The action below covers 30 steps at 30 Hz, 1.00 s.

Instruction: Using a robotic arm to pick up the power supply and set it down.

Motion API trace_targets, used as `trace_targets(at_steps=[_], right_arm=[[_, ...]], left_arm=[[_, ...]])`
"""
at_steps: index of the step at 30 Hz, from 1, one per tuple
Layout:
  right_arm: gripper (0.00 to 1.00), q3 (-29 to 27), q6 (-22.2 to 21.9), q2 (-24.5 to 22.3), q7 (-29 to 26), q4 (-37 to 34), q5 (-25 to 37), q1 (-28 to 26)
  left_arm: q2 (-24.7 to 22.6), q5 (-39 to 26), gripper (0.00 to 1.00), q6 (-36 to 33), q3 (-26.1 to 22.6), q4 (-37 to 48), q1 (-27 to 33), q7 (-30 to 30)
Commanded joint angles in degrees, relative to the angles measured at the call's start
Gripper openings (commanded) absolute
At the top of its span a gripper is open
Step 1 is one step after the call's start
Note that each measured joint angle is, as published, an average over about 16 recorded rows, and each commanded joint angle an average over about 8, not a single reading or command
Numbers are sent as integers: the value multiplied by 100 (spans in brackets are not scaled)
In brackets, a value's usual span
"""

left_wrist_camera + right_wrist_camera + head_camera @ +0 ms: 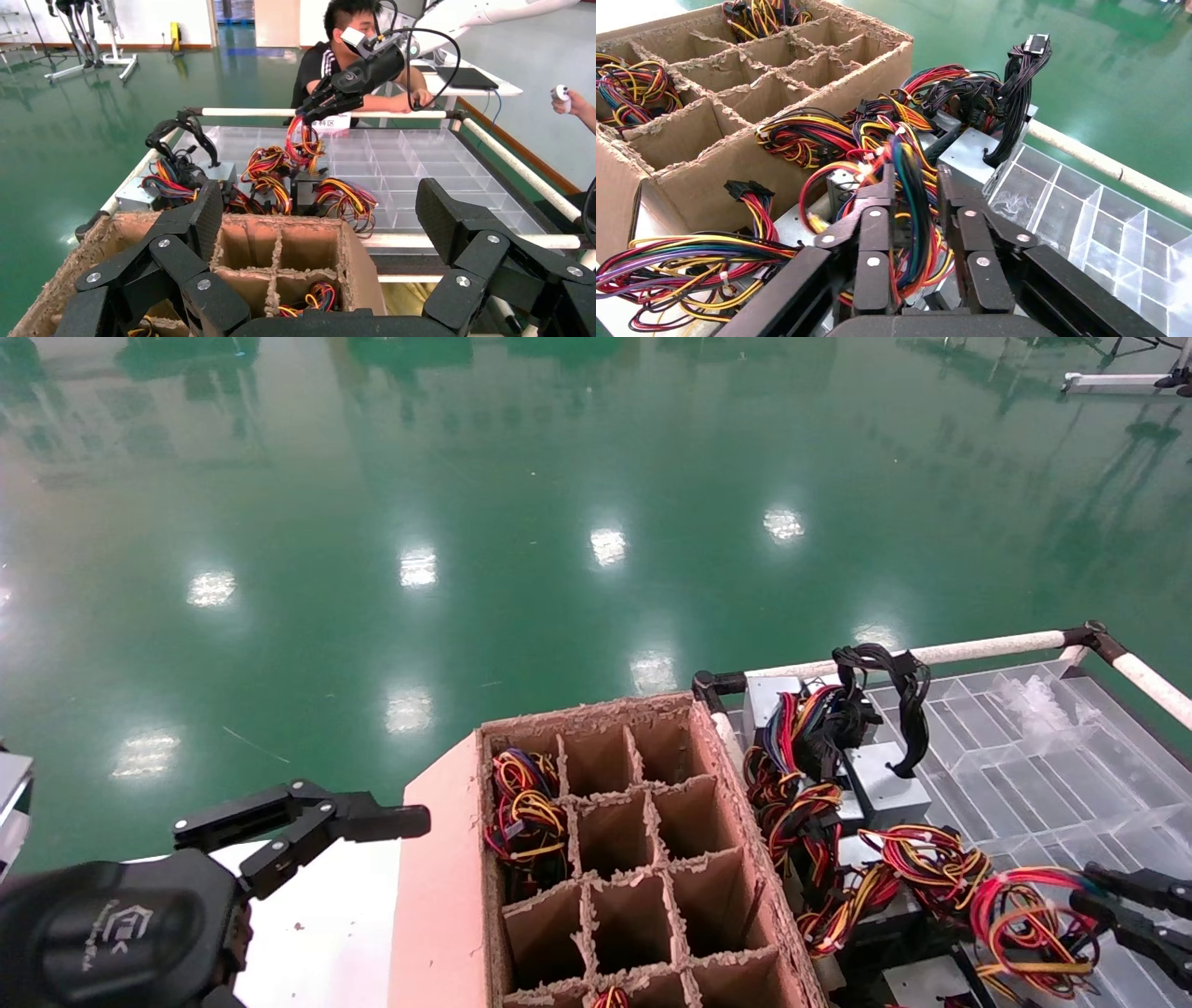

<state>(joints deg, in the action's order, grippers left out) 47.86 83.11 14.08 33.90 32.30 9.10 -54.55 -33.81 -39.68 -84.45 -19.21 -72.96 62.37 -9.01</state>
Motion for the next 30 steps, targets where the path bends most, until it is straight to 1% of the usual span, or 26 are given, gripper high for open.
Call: trace_targets(at_steps=[1,10,14,19,30], right_arm=[[100,-3,14,-6,-3,5,-5,-3],[100,-96,83,-387,-186,530,-318,55],[100,-149,91,-435,-293,733,-403,65],[100,-318,109,-326,-544,977,-258,26],[100,-882,138,150,-1315,1597,437,-117]], left_arm=[[0,0,100,0,0,0,0,0],[0,1,100,0,-1,2,1,1],[0,1,100,1,-1,3,0,1],[0,2,100,1,-1,5,0,2],[0,3,100,1,-3,6,1,3]])
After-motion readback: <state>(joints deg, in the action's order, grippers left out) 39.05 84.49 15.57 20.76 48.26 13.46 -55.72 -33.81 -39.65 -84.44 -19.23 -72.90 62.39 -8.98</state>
